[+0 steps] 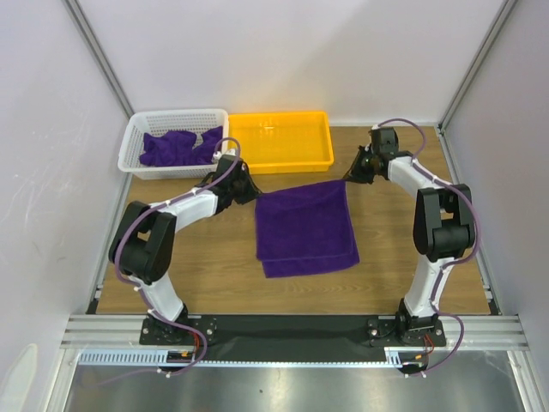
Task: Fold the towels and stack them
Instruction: Fold the towel
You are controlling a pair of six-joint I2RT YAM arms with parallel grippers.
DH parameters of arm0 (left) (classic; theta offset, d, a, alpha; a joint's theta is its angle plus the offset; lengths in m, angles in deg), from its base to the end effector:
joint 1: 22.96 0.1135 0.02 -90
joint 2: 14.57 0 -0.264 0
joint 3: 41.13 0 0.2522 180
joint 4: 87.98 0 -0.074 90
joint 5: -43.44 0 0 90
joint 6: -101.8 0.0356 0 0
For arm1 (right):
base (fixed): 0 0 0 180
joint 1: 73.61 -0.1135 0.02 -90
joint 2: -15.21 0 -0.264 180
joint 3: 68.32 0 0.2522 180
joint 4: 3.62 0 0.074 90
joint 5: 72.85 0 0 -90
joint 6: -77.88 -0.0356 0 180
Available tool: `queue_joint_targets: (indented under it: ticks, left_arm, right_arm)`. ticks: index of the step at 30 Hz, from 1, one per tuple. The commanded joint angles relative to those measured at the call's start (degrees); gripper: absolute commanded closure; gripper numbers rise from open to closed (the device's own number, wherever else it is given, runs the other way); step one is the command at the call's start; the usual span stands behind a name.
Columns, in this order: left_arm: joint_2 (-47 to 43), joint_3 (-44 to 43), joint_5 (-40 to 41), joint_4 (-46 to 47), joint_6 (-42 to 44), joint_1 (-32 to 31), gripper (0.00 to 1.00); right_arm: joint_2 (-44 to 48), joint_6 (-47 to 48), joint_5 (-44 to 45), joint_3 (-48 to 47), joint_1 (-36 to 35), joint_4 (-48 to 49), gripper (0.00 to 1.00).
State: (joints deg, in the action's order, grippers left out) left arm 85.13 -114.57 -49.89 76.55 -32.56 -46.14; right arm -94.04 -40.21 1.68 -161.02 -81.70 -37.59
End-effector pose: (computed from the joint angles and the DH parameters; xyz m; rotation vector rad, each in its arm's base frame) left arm 0.3415 -0.1485 0.1892 -0.4089 2.3567 -0.6535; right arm 0.4122 0.0682 0.2073 0.3144 2.4854 0.6019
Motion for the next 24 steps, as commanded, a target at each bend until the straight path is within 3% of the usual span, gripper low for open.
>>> queue_joint_targets:
  ticks: [1,2,4,5,6,9,11,14,20,24]
  left_arm:
    - [0.84,-3.68,-1.15,4.01,3.84,0.68,1.00]
    - [2.06,-4.12,-0.89,3.48,4.28,0.85,0.99]
    - [2.95,-6.05,-0.54,0.42,4.81,0.94,0.83]
    - [3.30,-6.67,-0.19,-0.65,5.59,0.94,0.70]
    - [3.31,-7.46,0.08,-2.14,6.12,0.94,0.45]
    - [1.04,-7.91,0.96,-3.99,7.79,0.94,0.19]
    - [-0.81,-7.65,2.18,-5.48,7.97,0.94,0.14]
    - [-6.43,-5.54,3.16,-9.96,6.14,0.42,0.10]
    - [-18.56,5.35,8.95,-19.63,-6.31,-6.33,0.10]
    - [-24.63,15.88,11.06,-16.93,-16.18,-12.49,0.13]
  right_arm:
    - [-2.19,3.04,-1.76,-5.43,0.36,2.81,1.00]
    - [-3.15,3.31,-1.94,-7.09,0.36,2.02,0.97]
    - [-4.91,4.10,-2.72,-9.12,0.45,-0.97,0.84]
    - [-4.92,4.36,-3.16,-9.91,0.45,-1.58,0.69]
    - [-4.83,4.80,-3.34,-10.01,0.45,-2.37,0.59]
    - [-2.38,5.86,-2.12,-10.53,0.45,-4.83,0.30]
    - [-0.01,6.56,-0.28,-11.15,0.45,-7.55,0.20]
    - [4.37,5.69,1.66,-9.31,0.45,-11.69,0.19]
    - [14.84,0.59,-1.06,5.35,0.36,-14.95,0.24]
    - [23.71,-1.52,-1.68,14.76,0.28,-14.07,0.27]
